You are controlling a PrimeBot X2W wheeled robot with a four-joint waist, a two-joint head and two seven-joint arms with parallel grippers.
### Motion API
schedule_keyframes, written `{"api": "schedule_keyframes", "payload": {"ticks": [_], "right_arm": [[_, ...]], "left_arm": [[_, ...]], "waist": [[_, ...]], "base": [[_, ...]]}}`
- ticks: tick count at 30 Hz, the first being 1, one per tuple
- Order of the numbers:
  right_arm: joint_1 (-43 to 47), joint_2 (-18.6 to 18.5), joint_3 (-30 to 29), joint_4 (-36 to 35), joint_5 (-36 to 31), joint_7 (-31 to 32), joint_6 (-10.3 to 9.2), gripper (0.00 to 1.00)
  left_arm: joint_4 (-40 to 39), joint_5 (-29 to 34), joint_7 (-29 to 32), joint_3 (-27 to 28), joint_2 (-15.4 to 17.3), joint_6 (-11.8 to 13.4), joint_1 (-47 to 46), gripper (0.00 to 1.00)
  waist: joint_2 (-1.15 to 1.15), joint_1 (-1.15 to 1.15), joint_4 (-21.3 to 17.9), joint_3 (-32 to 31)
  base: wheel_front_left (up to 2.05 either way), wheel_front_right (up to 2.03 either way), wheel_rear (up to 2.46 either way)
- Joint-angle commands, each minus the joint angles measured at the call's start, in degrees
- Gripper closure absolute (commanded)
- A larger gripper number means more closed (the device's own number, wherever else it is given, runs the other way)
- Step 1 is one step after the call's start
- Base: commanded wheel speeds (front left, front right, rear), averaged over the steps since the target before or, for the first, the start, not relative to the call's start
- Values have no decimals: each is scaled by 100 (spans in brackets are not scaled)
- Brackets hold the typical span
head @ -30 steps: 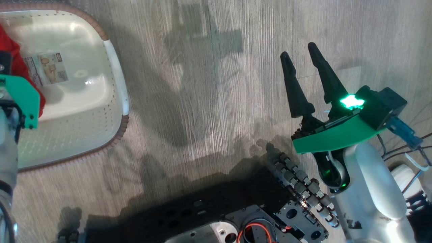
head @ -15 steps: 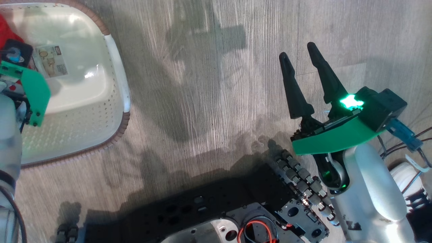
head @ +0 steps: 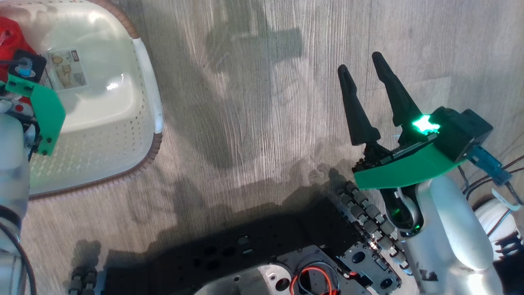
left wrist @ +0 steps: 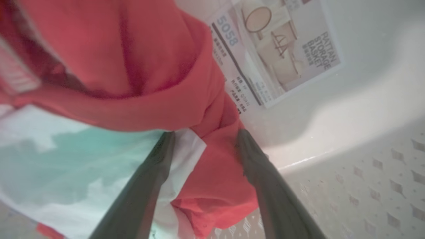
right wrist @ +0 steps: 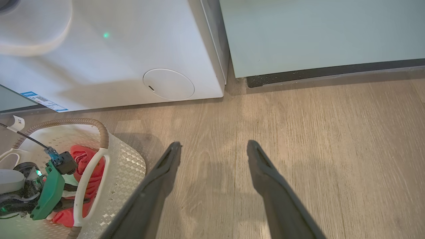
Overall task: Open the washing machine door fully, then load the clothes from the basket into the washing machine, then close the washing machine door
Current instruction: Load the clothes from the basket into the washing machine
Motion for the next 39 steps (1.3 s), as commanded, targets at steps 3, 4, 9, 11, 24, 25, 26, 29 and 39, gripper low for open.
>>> {"api": "schedule_keyframes", "payload": {"ticks": [3, 4, 9, 11, 24, 25, 26, 29, 39], "right_arm": [[413, 2, 96, -140, -49, -37, 0, 0], [409, 2, 94, -143, -52, -37, 0, 0], [364, 2, 98, -122, -65, -37, 0, 0], [335, 2, 95, -106, -62, -37, 0, 0], [-64, 2, 143, -41, 61, -37, 0, 0], [-108, 2, 158, -29, 80, -37, 0, 0], [-151, 2, 173, -15, 99, -37, 0, 0], [-245, 2, 199, 55, 153, -37, 0, 0], [-259, 2, 206, 318, 185, -37, 0, 0]], "left_arm": [[-10, -76, 68, 91, 187, 38, 108, 100], [-10, -95, 58, 94, 181, 47, 98, 100], [-10, -193, -49, 108, 163, 100, 67, 100], [-10, -228, -59, 109, 166, 106, 74, 100], [-10, -550, -196, 215, 202, 189, 310, 100], [-10, -577, -212, 227, 217, 196, 345, 100], [-10, -605, -227, 240, 231, 204, 385, 100], [-10, -706, -305, 291, 235, 246, 571, 100], [-10, -1065, -667, 467, 81, 282, 1269, 100]], "waist": [[0, 0, 23, 8], [0, 0, 30, 11], [0, 0, 50, -9], [0, 0, 52, -28], [0, 0, -72, -413], [0, 0, -92, -464], [0, 0, -112, -519], [0, 0, -137, -775], [0, 0, -64, -1652]], "base": [[0, 0, 0], [0, 0, 0], [0, 0, 0], [0, 0, 0], [0, 0, 0], [0, 0, 0], [0, 0, 0], [0, 0, 0], [0, 0, 0]]}}
